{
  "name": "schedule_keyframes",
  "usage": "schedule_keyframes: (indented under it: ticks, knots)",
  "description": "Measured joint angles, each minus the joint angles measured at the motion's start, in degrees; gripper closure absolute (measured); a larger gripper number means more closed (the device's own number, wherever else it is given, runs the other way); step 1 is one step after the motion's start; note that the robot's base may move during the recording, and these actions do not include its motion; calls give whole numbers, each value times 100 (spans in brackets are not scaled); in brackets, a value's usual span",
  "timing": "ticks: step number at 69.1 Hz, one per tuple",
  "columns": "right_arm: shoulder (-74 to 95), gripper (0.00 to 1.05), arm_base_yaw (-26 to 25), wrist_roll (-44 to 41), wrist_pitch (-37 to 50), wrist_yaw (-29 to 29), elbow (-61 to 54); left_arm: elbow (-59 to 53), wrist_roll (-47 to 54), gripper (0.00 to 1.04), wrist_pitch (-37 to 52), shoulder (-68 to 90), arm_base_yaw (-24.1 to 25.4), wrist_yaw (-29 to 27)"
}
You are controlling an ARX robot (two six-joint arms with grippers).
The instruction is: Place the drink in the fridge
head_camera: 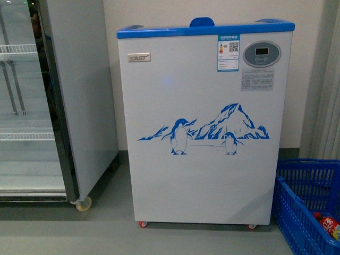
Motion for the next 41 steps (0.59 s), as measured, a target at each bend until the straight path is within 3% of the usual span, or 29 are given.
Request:
schedule_keyframes:
  ticks: [41]
  knots:
    - [0, 7, 0, 0, 0, 2, 0, 0, 0, 8, 0, 0, 0, 0]
